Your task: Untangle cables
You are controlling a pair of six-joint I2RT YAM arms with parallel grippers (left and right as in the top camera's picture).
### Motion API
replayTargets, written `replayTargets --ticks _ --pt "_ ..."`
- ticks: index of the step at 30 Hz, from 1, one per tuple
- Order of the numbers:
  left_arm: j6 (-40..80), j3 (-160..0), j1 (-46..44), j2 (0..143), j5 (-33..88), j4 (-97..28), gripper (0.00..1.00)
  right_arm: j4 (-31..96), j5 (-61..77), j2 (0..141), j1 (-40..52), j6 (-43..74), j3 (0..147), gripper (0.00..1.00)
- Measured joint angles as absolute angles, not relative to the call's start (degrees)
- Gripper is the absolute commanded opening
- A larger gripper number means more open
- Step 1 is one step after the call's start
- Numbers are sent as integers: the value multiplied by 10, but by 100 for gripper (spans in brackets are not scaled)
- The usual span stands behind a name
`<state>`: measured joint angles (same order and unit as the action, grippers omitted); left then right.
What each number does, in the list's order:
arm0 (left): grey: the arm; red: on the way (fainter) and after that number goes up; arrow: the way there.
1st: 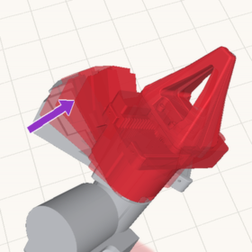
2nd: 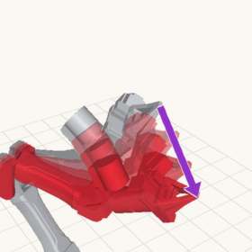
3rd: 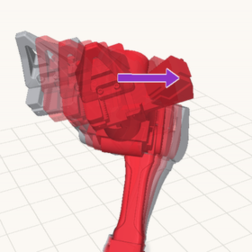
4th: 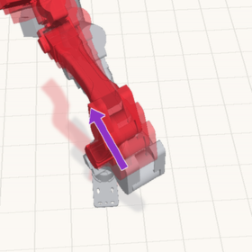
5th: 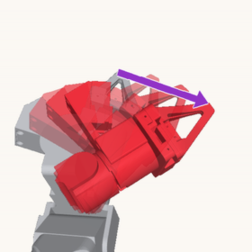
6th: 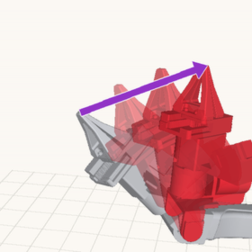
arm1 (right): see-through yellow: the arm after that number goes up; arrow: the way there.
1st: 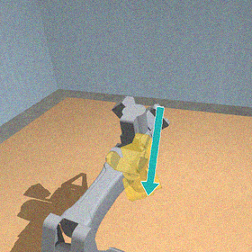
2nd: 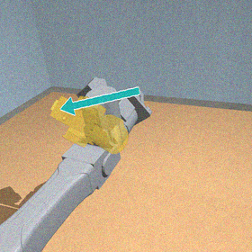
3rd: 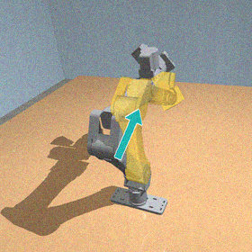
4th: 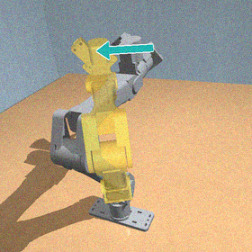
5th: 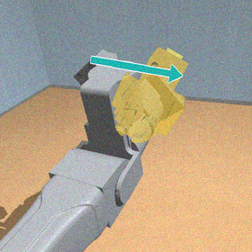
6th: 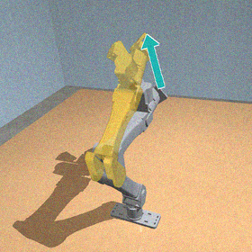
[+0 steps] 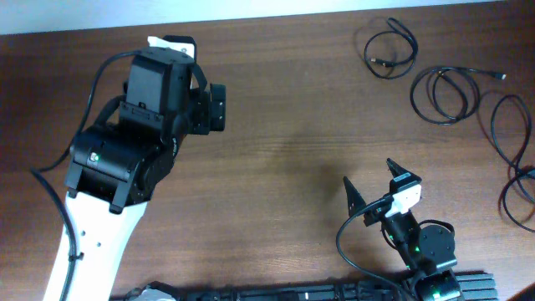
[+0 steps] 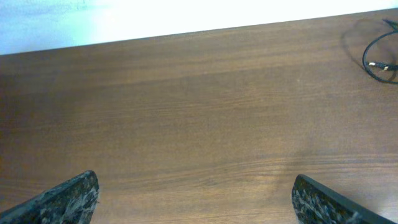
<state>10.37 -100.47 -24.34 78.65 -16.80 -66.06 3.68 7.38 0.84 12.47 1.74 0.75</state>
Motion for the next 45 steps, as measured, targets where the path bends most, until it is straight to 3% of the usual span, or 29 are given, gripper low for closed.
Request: replayTargets --ticks 11,23,33,45 --pt "104 -981 -242 780 -171 -668 99 37 74 8 125 17 8 99" --pt "105 -520 -166 558 -170 -305 99 36 74 8 125 17 7 99" --pt "106 -261 -140 355 -172 -11 99 36 74 8 125 17 7 99" --pt "106 -65 -104 171 -180 150 99 37 74 8 125 17 7 99"
